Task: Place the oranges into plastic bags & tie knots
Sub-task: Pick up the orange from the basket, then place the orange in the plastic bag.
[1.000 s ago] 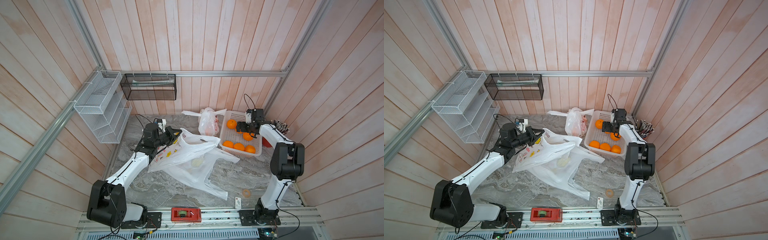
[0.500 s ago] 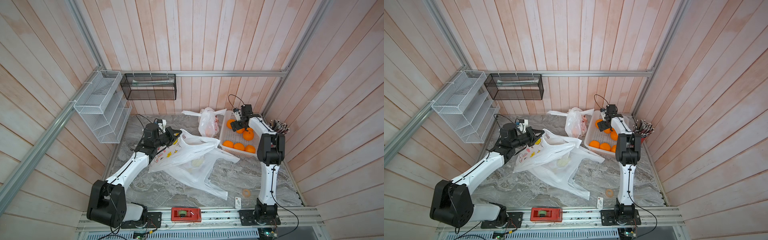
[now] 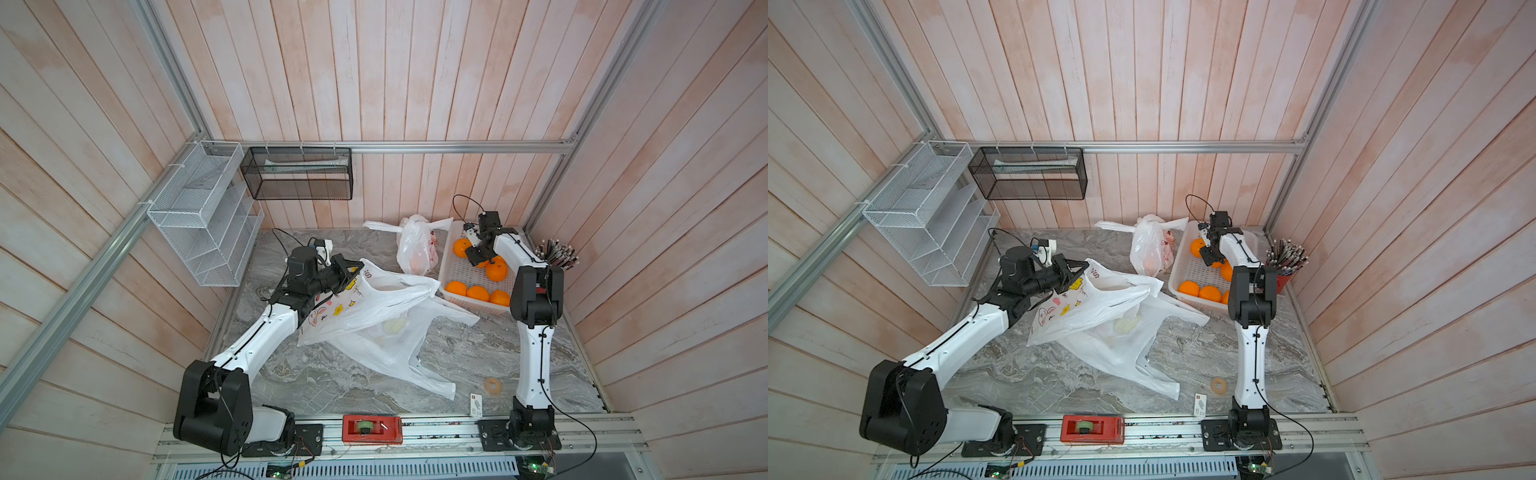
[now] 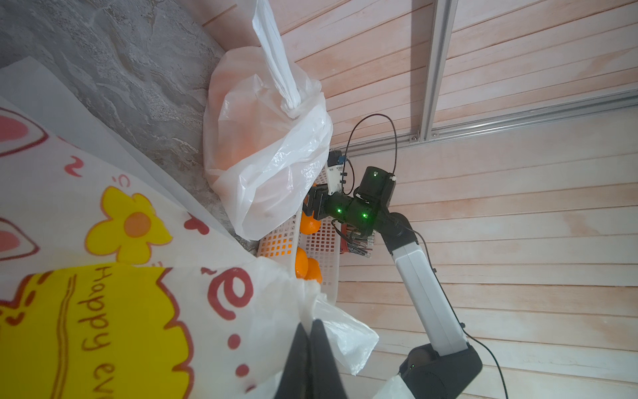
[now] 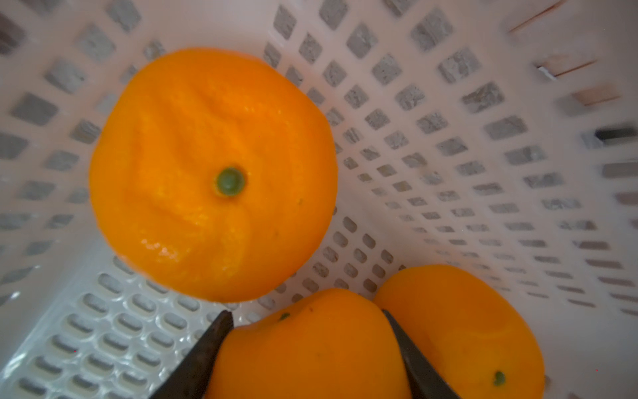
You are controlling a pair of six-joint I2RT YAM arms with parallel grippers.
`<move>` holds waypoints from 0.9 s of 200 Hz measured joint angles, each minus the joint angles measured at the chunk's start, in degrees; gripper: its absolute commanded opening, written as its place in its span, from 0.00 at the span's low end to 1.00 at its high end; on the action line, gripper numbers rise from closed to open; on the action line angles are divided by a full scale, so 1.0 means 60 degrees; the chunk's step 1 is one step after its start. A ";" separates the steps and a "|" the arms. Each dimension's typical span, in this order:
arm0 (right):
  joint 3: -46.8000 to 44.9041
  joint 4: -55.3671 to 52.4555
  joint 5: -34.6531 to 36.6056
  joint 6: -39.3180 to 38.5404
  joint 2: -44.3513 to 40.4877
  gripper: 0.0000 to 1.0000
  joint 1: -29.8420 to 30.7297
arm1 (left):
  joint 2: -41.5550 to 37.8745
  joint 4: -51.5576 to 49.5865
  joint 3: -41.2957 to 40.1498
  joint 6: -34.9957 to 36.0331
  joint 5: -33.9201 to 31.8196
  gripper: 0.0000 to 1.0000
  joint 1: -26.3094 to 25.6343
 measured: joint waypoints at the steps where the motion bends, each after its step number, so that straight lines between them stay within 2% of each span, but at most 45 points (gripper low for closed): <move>1: -0.0040 0.0018 -0.0004 0.0036 -0.0036 0.56 0.0000 | 0.0000 0.0000 0.0000 0.0000 0.0004 0.00 0.0000; 24: -0.1206 0.0222 -0.0280 0.0379 -0.1115 0.55 0.0000 | 0.0000 -0.0007 0.0000 0.0018 0.0007 0.00 0.0000; 45: -0.2721 0.0572 -0.0933 0.1002 -0.2962 0.54 0.0000 | 0.0000 -0.0033 0.0000 0.0066 0.0011 0.00 0.0000; 82: -0.5173 0.2415 -0.3177 0.3300 -0.6845 0.53 0.0040 | 0.0000 -0.0040 0.0000 0.0146 0.0022 0.00 0.0000; 103: -0.6313 0.3894 -0.4575 0.4772 -0.8357 0.52 0.0448 | 0.0000 -0.0040 0.0000 0.0178 0.0047 0.00 0.0000; 132: -0.6539 0.5155 -0.5610 0.6091 -0.8550 0.52 0.2124 | 0.0000 -0.0040 0.0000 0.0229 0.0109 0.00 0.0000; 180: -0.6553 0.5963 -0.5865 0.7107 -0.7737 0.52 0.5206 | -0.0011 -0.0036 0.0000 0.0229 0.0153 0.00 -0.0004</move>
